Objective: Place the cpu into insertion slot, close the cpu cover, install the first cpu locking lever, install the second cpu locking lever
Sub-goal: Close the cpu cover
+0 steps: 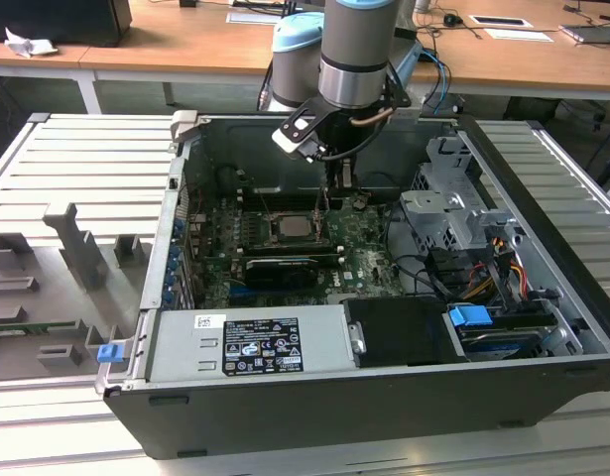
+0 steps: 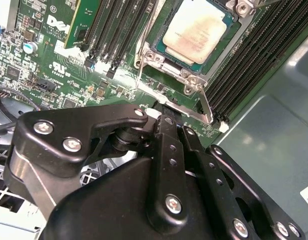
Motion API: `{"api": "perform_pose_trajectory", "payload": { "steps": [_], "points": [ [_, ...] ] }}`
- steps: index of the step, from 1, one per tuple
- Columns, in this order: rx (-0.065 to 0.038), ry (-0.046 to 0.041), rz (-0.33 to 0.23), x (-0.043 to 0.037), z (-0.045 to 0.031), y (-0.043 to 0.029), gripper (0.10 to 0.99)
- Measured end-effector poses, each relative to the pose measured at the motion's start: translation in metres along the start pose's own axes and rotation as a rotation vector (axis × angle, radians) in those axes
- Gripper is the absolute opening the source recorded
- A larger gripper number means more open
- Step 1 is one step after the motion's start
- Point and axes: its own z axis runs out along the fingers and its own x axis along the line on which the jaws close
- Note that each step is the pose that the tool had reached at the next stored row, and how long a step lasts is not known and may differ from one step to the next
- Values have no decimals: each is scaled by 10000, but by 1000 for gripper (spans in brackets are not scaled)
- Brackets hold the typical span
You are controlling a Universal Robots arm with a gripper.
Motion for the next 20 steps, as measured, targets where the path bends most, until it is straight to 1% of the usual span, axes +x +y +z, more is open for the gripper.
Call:
{"api": "perform_pose_trajectory", "payload": {
  "steps": [16, 18, 20],
  "points": [
    [0, 1, 0, 0, 8, -33, 106],
    [0, 0, -1, -1, 10, -59, 106],
    [0, 1, 0, -1, 11, -69, 106]
  ]
}}
